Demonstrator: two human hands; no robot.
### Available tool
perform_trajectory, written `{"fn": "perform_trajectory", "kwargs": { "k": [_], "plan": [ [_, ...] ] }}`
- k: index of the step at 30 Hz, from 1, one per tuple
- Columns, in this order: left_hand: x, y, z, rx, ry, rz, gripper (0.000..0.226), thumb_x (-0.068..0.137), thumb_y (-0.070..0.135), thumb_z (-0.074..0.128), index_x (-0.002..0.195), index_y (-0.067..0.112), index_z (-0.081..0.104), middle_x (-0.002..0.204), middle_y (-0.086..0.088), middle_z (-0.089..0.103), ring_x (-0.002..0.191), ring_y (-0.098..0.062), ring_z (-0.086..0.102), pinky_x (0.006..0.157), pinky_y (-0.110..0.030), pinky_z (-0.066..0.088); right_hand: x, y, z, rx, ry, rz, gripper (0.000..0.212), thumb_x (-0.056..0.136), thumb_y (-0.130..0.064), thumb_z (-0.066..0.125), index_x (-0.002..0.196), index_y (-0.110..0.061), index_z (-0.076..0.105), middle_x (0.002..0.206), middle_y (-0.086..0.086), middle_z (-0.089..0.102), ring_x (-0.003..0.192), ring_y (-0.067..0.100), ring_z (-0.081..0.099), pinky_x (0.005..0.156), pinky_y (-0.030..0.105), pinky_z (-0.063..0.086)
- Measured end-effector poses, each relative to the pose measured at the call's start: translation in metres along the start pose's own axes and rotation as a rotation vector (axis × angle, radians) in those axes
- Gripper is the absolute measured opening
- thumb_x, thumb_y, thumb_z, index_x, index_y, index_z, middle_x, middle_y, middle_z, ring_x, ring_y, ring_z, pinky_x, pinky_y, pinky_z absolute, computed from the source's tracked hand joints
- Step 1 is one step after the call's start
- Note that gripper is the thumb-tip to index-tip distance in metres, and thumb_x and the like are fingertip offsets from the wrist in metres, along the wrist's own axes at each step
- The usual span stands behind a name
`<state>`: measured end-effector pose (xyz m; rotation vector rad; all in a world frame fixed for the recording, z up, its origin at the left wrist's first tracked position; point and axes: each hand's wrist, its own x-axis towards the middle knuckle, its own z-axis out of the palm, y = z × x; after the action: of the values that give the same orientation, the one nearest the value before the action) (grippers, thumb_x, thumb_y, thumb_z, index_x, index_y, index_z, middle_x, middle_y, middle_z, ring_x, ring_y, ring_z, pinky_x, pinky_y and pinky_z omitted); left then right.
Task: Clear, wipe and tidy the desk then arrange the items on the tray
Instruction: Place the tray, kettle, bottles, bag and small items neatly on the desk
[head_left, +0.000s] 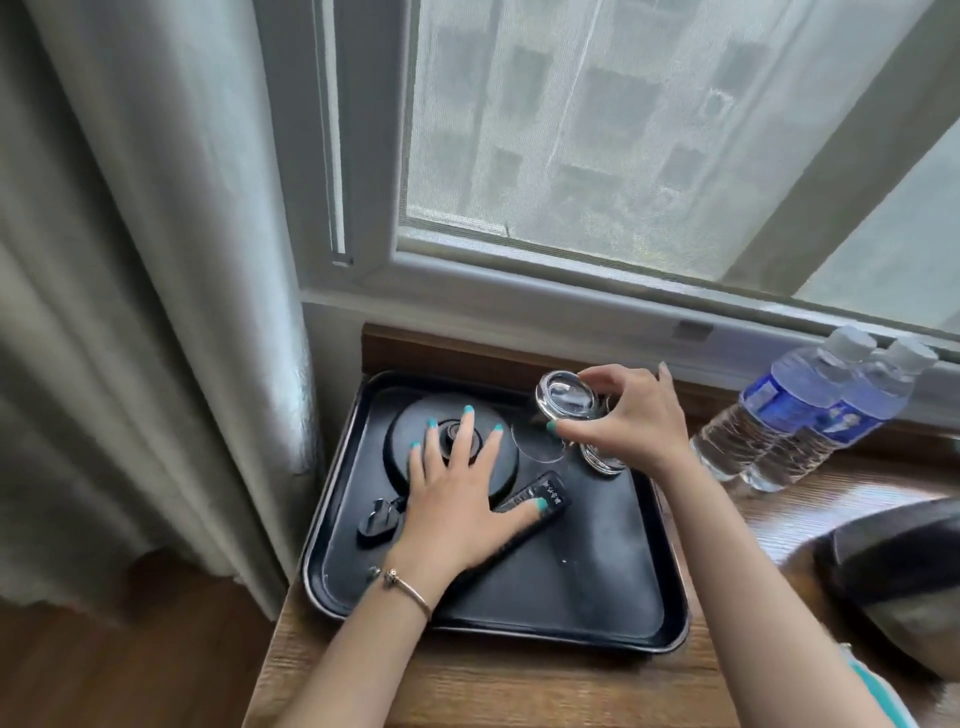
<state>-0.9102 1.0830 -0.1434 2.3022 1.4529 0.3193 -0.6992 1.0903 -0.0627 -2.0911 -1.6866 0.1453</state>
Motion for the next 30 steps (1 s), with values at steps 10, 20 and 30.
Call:
{"fn": "perform_trajectory", "kwargs": {
  "k": [10, 20, 30],
  "plan": [
    [-0.001, 0.002, 0.004, 0.082, 0.013, -0.021, 0.094, 0.079, 0.082, 0.030, 0.153, 0.029, 0.008, 0.159, 0.004, -0.022, 0.144, -0.034, -0.017, 0.114, -0.049, -0.011, 0.010, 0.020, 0.004, -0.009, -0.070, -0.060, 0.068, 0.049, -0.061, 0.083, 0.111, -0.040, 0.064, 0.105, -0.019, 0.066, 0.114, 0.009, 0.055, 0.119, 0.043, 0.006],
    [-0.017, 0.015, -0.003, -0.113, -0.003, -0.027, 0.086, 0.087, 0.072, 0.035, 0.153, 0.033, -0.003, 0.159, 0.005, -0.023, 0.143, -0.021, -0.028, 0.115, -0.041, -0.014, -0.033, 0.053, 0.001, 0.357, 0.218, 0.155, 0.100, 0.059, -0.039, 0.091, 0.144, -0.023, 0.040, 0.127, -0.002, 0.054, 0.118, 0.015, 0.050, 0.102, 0.031, 0.038],
    [-0.025, 0.037, -0.028, -0.195, 0.025, 0.266, 0.077, 0.094, 0.045, 0.050, 0.152, 0.038, 0.000, 0.161, 0.012, -0.003, 0.146, -0.004, -0.011, 0.119, -0.028, -0.005, -0.039, 0.070, 0.036, 0.418, 0.168, 0.404, 0.072, 0.055, -0.036, 0.093, 0.118, -0.025, 0.058, 0.107, -0.007, 0.067, 0.107, 0.015, 0.062, 0.095, 0.038, 0.048]
  ]
}}
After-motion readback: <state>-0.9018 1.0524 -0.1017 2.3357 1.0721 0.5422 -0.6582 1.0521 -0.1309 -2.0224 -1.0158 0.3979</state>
